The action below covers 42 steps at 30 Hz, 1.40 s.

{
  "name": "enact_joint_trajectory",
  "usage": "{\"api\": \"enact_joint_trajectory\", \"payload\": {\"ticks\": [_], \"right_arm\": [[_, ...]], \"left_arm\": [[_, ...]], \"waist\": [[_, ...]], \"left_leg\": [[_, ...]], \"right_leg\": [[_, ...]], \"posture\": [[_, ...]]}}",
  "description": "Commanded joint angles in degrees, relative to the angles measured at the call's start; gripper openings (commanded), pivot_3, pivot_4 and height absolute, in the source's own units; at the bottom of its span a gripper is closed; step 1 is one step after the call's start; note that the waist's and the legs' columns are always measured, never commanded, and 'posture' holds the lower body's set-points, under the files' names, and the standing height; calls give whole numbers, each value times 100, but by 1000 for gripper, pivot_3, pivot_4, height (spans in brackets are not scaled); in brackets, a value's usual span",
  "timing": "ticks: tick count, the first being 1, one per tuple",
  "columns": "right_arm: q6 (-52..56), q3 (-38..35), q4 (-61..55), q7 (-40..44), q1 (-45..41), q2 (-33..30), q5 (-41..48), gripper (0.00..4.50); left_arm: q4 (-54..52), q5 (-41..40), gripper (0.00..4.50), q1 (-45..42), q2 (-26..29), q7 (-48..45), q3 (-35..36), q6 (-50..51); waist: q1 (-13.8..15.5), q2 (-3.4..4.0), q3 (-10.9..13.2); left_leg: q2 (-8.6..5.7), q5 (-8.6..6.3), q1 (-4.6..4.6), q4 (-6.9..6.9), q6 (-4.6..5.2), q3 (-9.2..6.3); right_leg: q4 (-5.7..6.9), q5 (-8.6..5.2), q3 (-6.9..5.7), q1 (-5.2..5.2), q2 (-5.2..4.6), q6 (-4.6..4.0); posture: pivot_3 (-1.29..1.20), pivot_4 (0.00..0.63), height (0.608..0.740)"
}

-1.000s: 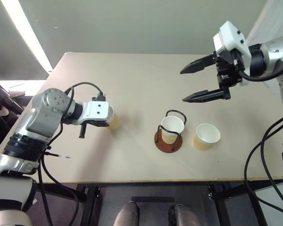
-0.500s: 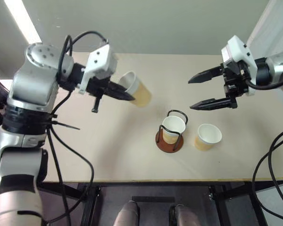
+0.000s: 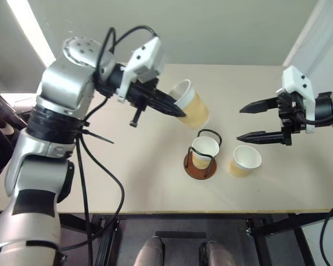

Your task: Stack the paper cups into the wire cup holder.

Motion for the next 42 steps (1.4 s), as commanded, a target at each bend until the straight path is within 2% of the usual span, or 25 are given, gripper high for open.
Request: {"api": "enact_joint_trajectory", "payload": {"ticks": [1,8,13,19,27,40,41,42], "right_arm": [[237,-470,-446,-254,116,-187,288,4362],[595,-785,-862,-663,380,-294,651,4362],[787,-957,-1098,-913,532,-349,893,4362],[912,-1065,-1215,-1101,609,-460,1103,4362],[898,-1130,-1275,-1256,768,-551,1250,4362],[805,-1126,-1249,-1323,829,-663,1387,4362],[789,-1120,-1243,-1318,833,-673,1389,4362],[779,-1118,-1237,-1316,836,-679,1392,4362]], "left_arm": [[244,-192,44,-293,-55,-228,-416,-520],[926,-135,44,-636,-239,-228,-1245,-1544],[1227,-107,44,-752,-407,-228,-1592,-2085],[1402,-119,44,-767,-635,-228,-1769,-2365],[2026,497,44,-833,-1119,-228,-1786,-3130],[2041,829,44,-982,-1308,-228,-2254,-3793],[2070,887,439,-994,-1332,-228,-2265,-3857],[2100,942,630,-1007,-1354,-228,-2279,-3911]], "waist": [[12,0,0],[27,0,0],[57,0,0],[84,0,0],[141,0,0],[163,1,0],[163,1,0],[162,1,0]], "left_leg": [[-1,0,-4,4,0,0],[-8,-9,-14,18,15,7],[-21,-10,-31,40,17,2],[-32,-10,-73,80,6,4],[-37,-18,-86,85,18,12],[-41,-26,-85,101,34,28],[-42,-27,-86,102,35,28],[-42,-28,-86,104,37,29]], "right_leg": [[-1,2,1,0,-1,4],[-10,14,6,-1,-1,50],[-15,11,18,-1,-5,79],[-45,16,20,-3,-11,113],[-79,35,26,-1,-15,147],[-79,47,47,-1,-14,167],[-79,48,47,-1,-14,169],[-80,49,49,-1,-14,171]], "posture": [[0,150,740],[0,150,740],[0,150,740],[0,150,740],[0,150,740],[0,150,740],[0,150,740],[0,150,740]]}}
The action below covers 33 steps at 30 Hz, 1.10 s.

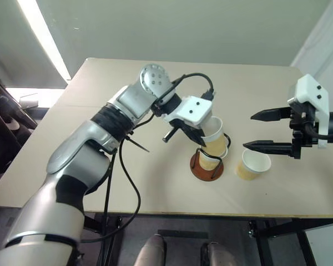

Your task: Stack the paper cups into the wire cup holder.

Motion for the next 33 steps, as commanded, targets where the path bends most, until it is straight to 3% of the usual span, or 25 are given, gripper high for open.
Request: {"api": "enact_joint_trajectory", "payload": {"ticks": [1,10,11,17,21,25,33], "right_arm": [[-122,-155,-66,-45,-64,-109,60,4362],[-245,-4,21,-56,-122,-104,-10,4362],[-271,19,33,-61,-129,-102,-34,4362],[-382,113,119,-7,-75,-187,-130,4362],[-416,205,135,114,-55,-340,-159,4362],[-572,213,133,265,224,-642,-334,4362],[-887,67,-115,441,1144,-916,-557,4362]], "left_arm": [[43,238,945,-261,-83,-210,63,-356],[257,467,4271,-343,-413,-210,579,-312],[304,476,4485,-350,-474,-183,745,-193],[185,276,4485,-281,-388,-180,1723,715],[-490,-520,4485,29,514,-210,2136,2038],[-862,-820,4485,297,1160,-210,2544,2788],[-1685,-913,4485,928,1821,29,3384,3700]], "waist": [[-1,0,0],[-12,1,0],[-15,1,0],[-34,1,0],[-84,6,-3],[-91,8,-4],[-82,7,-4]], "left_leg": [[0,-3,0,4,5,3],[-10,-29,4,45,44,59],[-10,-33,1,55,49,63],[-11,-52,6,76,76,117],[-10,-59,4,72,72,127],[-5,-68,9,71,69,136],[-9,-71,10,76,74,133]], "right_leg": [[0,0,4,0,0,1],[0,-1,92,0,5,49],[1,-2,96,0,6,54],[-5,-2,127,-2,2,79],[-3,-11,135,-16,2,88],[-1,-26,138,-19,1,86],[0,-31,146,-16,-5,78]], "posture": [[0,150,740],[0,150,740],[0,150,740],[0,150,740],[0,150,740],[0,150,740],[0,150,740]]}}
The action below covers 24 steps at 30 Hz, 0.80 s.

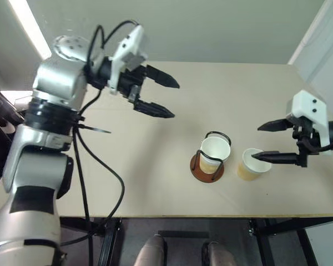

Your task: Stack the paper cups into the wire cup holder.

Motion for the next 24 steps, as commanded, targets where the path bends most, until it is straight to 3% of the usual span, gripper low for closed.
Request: {"api": "enact_joint_trajectory", "payload": {"ticks": [1,9,24], "right_arm": [[-172,-215,-241,111,233,-178,-74,4362],[-751,134,-265,65,940,-237,-678,4362],[-1971,1945,486,48,357,449,-2565,4362]], "left_arm": [[-519,-150,4485,151,228,50,456,352],[-1074,-284,4485,454,412,472,1005,1082],[-1379,-278,4485,802,804,562,1195,1288]], "waist": [[-13,0,0],[-39,0,0],[-112,-1,0]], "left_leg": [[1,0,2,0,0,1],[5,1,15,0,0,10],[7,-6,21,1,14,13]], "right_leg": [[3,-1,1,0,1,-1],[6,-3,10,4,4,-6],[7,4,14,5,3,-4]], "posture": [[0,150,740],[0,150,740],[0,150,740]]}}
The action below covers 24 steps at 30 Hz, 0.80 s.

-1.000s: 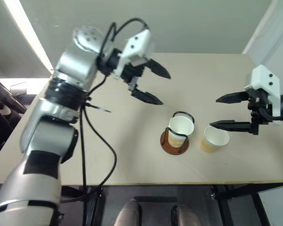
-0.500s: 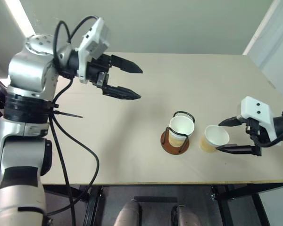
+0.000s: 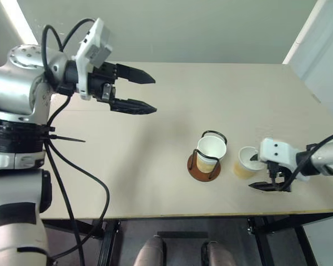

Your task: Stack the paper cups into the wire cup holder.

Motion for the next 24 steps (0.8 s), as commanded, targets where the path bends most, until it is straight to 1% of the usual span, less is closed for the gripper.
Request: {"api": "enact_joint_trajectory", "payload": {"ticks": [1,4,8,10,11,14,17,20,24], "right_arm": [[-332,172,155,55,-197,63,-459,4362],[-494,309,314,109,-313,220,-674,3777],[-463,126,321,353,-403,283,-543,2283],[-399,-14,281,535,-450,230,-383,1588],[-375,-50,267,587,-463,221,-347,1135],[-170,-405,157,945,-624,54,35,108],[-9,-635,132,1187,-892,-84,303,45],[258,-783,160,1454,-1528,-164,633,45],[523,-652,272,1669,-2564,-48,848,45]], "left_arm": [[-224,-59,4485,42,160,5,224,44],[-277,-45,4500,110,249,-13,234,46],[-296,-22,4500,179,377,-72,228,2],[-283,-31,4500,192,430,-122,223,-5],[-279,-35,4500,196,446,-137,223,-8],[-227,-21,4500,211,520,-207,237,-47],[-204,-11,4500,197,551,-205,251,-63],[-218,-24,4500,173,556,-197,267,-36],[-227,-23,4500,162,543,-185,270,-29]], "waist": [[-3,0,0],[-14,0,0],[-17,0,0],[-19,0,0],[-19,0,0],[-19,0,0],[-20,0,0],[-34,1,0],[-41,1,1]], "left_leg": [[0,-8,0,0,13,0],[2,-12,2,0,20,0],[2,-12,1,-1,19,0],[2,-10,1,0,16,0],[2,-10,0,-1,16,1],[1,-8,-1,-3,13,0],[0,2,-2,-6,-5,0],[1,3,-1,-10,-8,1],[1,4,-1,-16,-10,-1]], "right_leg": [[0,0,0,0,-1,-1],[0,3,0,0,-1,-6],[0,4,0,-1,0,-9],[-1,4,0,0,0,-11],[-2,2,0,-1,0,-15],[-2,-7,0,-2,0,-32],[-2,-28,0,-2,1,-68],[-2,-31,0,-4,1,-73],[1,-36,-1,-9,3,-82]], "posture": [[0,150,740],[0,150,740],[0,150,740],[0,150,740],[0,150,740],[0,150,740],[0,150,740],[0,150,740],[0,150,740]]}}
